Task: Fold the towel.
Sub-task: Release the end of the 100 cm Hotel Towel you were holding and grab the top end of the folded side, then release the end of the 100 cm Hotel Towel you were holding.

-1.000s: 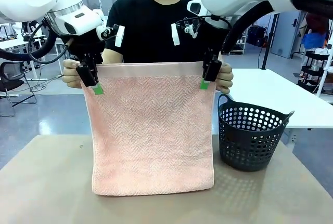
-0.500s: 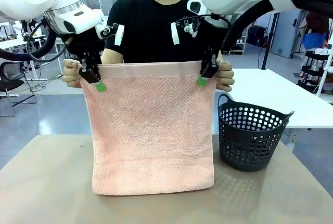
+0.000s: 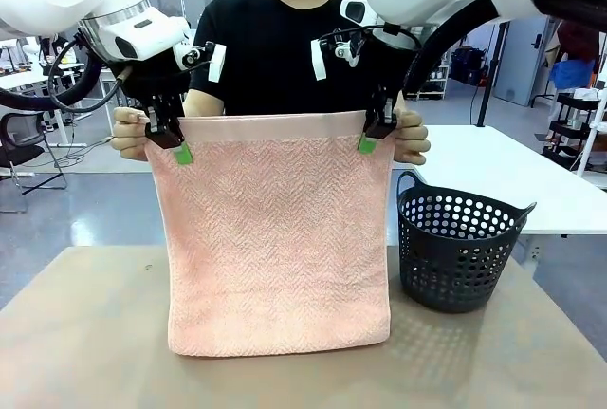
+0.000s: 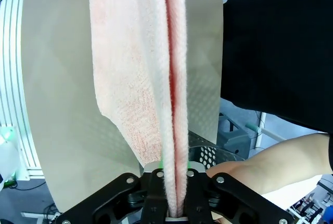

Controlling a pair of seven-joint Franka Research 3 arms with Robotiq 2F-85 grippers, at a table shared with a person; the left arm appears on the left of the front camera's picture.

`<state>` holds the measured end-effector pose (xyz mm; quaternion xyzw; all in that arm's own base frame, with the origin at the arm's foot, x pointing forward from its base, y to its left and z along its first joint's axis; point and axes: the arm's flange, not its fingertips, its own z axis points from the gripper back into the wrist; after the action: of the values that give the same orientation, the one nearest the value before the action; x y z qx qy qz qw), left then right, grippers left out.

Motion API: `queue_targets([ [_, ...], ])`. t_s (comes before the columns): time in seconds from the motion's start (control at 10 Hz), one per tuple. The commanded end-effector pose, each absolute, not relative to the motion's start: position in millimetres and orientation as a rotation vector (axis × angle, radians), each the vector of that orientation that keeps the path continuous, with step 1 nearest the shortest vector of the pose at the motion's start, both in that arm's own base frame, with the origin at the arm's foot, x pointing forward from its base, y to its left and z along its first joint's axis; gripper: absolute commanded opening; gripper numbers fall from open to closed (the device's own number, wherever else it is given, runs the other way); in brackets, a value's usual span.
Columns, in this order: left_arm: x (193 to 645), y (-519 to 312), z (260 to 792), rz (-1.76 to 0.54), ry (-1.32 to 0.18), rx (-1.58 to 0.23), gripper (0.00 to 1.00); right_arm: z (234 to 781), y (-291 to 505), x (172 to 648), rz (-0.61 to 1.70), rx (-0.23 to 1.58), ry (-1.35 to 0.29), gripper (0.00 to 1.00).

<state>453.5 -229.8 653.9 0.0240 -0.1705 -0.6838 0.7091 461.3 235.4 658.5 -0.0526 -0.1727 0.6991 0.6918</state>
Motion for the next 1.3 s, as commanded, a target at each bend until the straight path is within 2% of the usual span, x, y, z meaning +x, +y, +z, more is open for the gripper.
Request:
queue_targets([
  [0.0,452.0,-225.3,655.4,-1.584,-0.356,0.022,0.0,659.8,230.2,465.3,1.529,-0.072,-0.42,0.0],
  [0.1,453.5,-229.8,653.9,-1.518,-0.378,0.053,0.0,658.5,235.4,461.3,1.562,-0.118,-0.386,0.0],
  [1.2,453.5,-229.8,653.9,-1.518,-0.378,0.053,0.0,658.5,235.4,461.3,1.562,-0.118,-0.386,0.0],
])
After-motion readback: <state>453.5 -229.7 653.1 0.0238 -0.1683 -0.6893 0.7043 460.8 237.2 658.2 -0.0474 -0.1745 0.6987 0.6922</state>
